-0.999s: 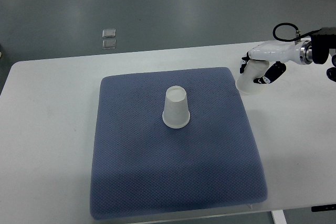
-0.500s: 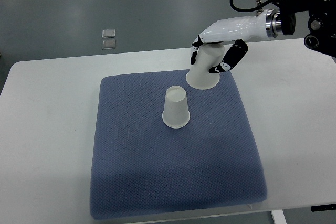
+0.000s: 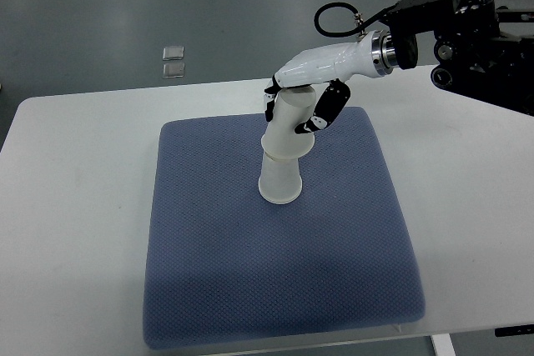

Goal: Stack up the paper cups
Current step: 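Carry the cup with the right hand over the upside-down cup on the pad, then lower the cup onto the upside-down cup and open the right hand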

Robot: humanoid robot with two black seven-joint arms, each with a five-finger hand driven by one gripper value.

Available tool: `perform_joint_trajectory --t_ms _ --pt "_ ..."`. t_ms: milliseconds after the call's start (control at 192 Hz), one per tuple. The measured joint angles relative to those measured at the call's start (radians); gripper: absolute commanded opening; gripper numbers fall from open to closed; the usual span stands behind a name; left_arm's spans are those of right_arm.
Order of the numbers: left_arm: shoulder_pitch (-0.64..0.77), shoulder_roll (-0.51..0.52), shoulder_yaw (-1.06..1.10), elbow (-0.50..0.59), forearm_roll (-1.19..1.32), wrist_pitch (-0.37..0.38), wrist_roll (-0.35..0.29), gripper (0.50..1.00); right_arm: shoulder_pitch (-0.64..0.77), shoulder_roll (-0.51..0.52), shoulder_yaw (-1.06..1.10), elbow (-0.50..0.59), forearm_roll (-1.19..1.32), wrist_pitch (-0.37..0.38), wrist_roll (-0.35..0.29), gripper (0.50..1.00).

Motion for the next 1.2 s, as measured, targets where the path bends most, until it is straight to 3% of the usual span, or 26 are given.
perform_joint_trajectory --t_ms 531,640,713,802,874,1036,1202 --pt "0.0 0.0 0.0 0.0 0.0 0.0 0.0 1.0 -0.038 0.024 -0.002 -0.037 -0.009 -0.008 -0.005 0.59" --pt "0.0 0.0 0.0 0.0 0.0 0.0 0.0 1.0 -0.047 0.037 -0.002 -0.043 -0.009 -0.011 -0.005 0.668" --pt "0.0 0.0 0.0 0.0 0.0 0.0 0.0 1.0 -0.056 0.044 -0.002 -0.044 -0.008 -0.014 -0.005 0.77" --pt "0.0 0.0 0.0 0.0 0.0 0.0 0.0 1.0 -0.061 0.048 0.001 -0.045 -0.002 -0.015 -0.005 0.799" --pt "0.0 0.0 0.0 0.0 0.0 0.0 0.0 1.0 -0.064 0.051 0.002 -0.045 0.001 -0.015 -0.005 0.86" --pt "0.0 0.0 0.0 0.0 0.0 0.0 0.0 1.0 -0.066 0.054 0.004 -0.045 0.005 -0.015 -0.005 0.893" --pt "0.0 0.0 0.0 0.0 0.0 0.0 0.0 1.0 -0.066 0.054 0.005 -0.043 0.007 -0.015 -0.004 0.895"
